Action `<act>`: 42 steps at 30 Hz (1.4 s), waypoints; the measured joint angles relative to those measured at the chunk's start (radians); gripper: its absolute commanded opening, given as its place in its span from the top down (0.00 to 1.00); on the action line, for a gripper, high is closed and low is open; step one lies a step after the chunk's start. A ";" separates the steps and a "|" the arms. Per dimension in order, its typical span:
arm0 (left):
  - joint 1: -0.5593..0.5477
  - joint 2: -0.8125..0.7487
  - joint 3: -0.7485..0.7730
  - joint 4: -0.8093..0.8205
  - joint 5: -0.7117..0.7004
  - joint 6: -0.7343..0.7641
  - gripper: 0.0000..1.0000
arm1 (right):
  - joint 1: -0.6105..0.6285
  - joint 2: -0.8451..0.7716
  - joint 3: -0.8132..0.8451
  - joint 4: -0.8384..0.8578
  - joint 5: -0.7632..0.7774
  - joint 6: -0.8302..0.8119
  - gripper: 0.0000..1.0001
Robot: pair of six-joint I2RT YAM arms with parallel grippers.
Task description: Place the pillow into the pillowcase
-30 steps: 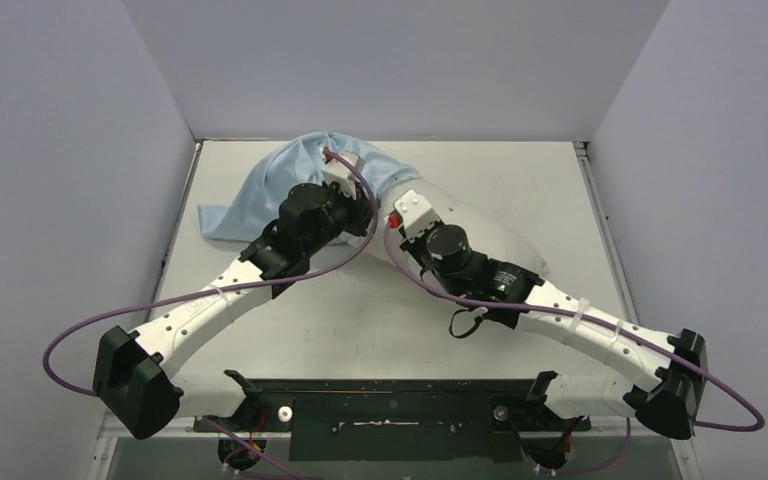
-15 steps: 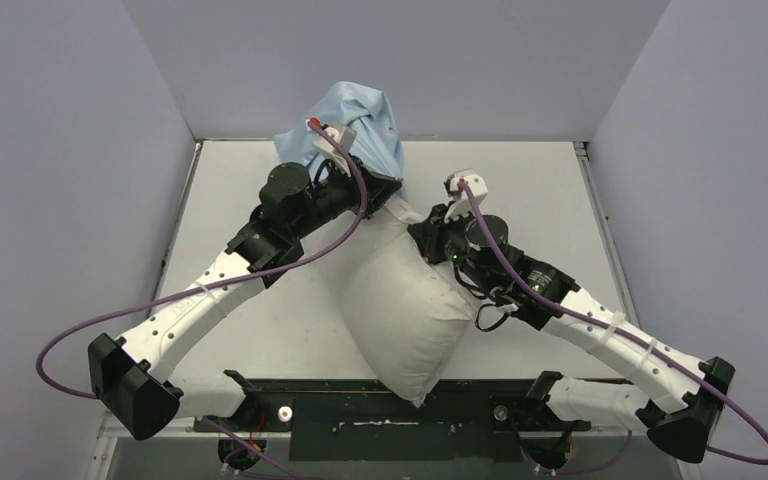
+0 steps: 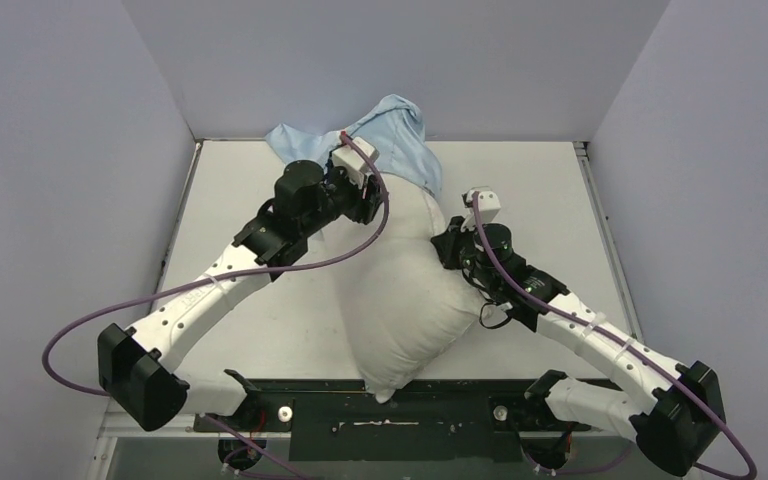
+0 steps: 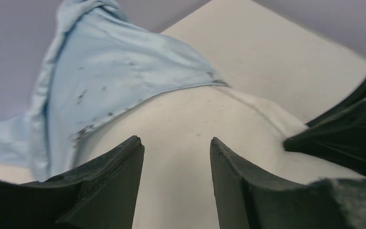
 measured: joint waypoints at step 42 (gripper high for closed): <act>0.157 0.121 -0.138 0.264 0.275 0.383 1.00 | -0.063 0.047 -0.052 0.091 -0.063 0.077 1.00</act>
